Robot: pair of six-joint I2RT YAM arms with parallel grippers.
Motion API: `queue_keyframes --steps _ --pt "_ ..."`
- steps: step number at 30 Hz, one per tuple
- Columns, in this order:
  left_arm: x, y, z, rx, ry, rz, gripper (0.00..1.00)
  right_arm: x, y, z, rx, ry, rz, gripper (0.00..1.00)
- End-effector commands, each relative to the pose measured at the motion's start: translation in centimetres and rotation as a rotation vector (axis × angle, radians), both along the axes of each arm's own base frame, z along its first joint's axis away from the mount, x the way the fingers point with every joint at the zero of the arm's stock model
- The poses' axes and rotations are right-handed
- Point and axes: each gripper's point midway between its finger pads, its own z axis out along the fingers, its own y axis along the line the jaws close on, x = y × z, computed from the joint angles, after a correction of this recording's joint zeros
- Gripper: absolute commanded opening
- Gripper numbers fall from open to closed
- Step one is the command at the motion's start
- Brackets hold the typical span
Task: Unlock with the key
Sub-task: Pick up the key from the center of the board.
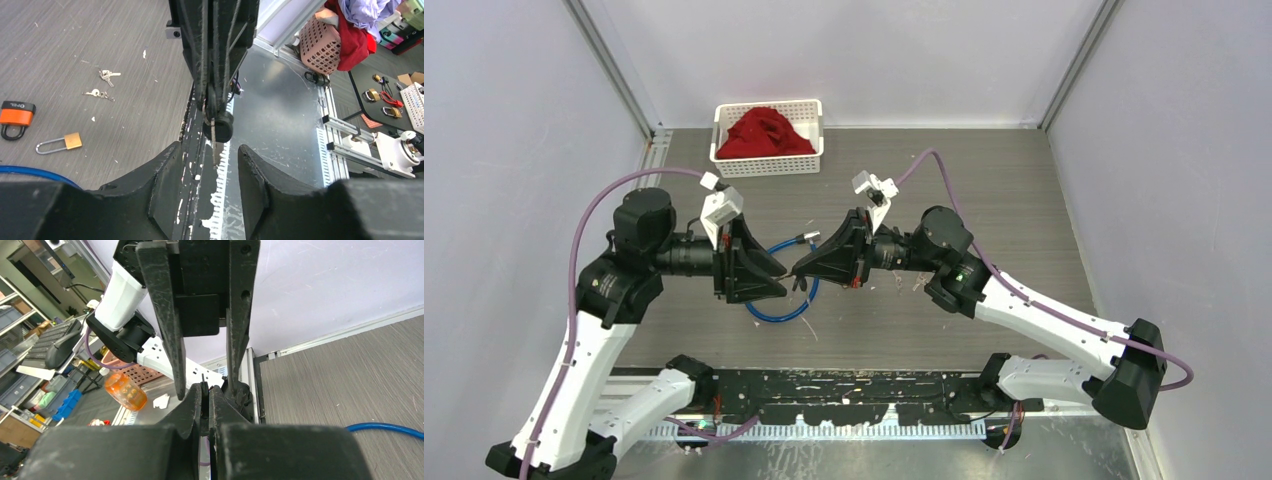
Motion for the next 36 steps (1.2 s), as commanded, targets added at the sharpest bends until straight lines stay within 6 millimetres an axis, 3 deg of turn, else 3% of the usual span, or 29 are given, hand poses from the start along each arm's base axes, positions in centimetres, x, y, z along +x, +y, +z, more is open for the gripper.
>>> queue_keyframes --steps 1,6,16,19,22,26,30,36 --pt "-1.0 0.1 3.2 -0.067 -0.112 -0.031 0.46 -0.3 -0.5 1.5 0.048 -0.04 -0.017 0.01" --pt "-1.1 0.0 2.9 -0.068 -0.087 -0.033 0.4 -0.4 -0.6 1.8 0.057 -0.037 -0.013 0.01" --pt "0.0 0.0 2.4 -0.057 -0.084 0.021 0.02 -0.7 -0.6 1.9 0.073 -0.022 0.003 0.01" --pt "0.6 0.2 1.4 -0.011 -0.052 0.052 0.01 -0.5 -0.6 1.7 0.07 -0.018 -0.007 0.01" --pt "0.5 0.2 0.8 0.02 0.002 0.045 0.16 -0.5 -0.8 1.8 0.074 -0.022 -0.017 0.01" --pt "-0.1 0.0 1.5 -0.015 0.011 0.02 0.22 -0.5 -0.7 1.7 0.073 -0.021 -0.015 0.01" --pt "-0.4 -0.2 2.0 -0.05 0.011 0.008 0.17 -0.5 -0.7 1.8 0.074 -0.02 -0.014 0.01" --pt "-0.7 -0.2 2.6 -0.071 -0.023 -0.017 0.0 -0.5 -0.8 1.6 0.069 -0.014 -0.016 0.01"
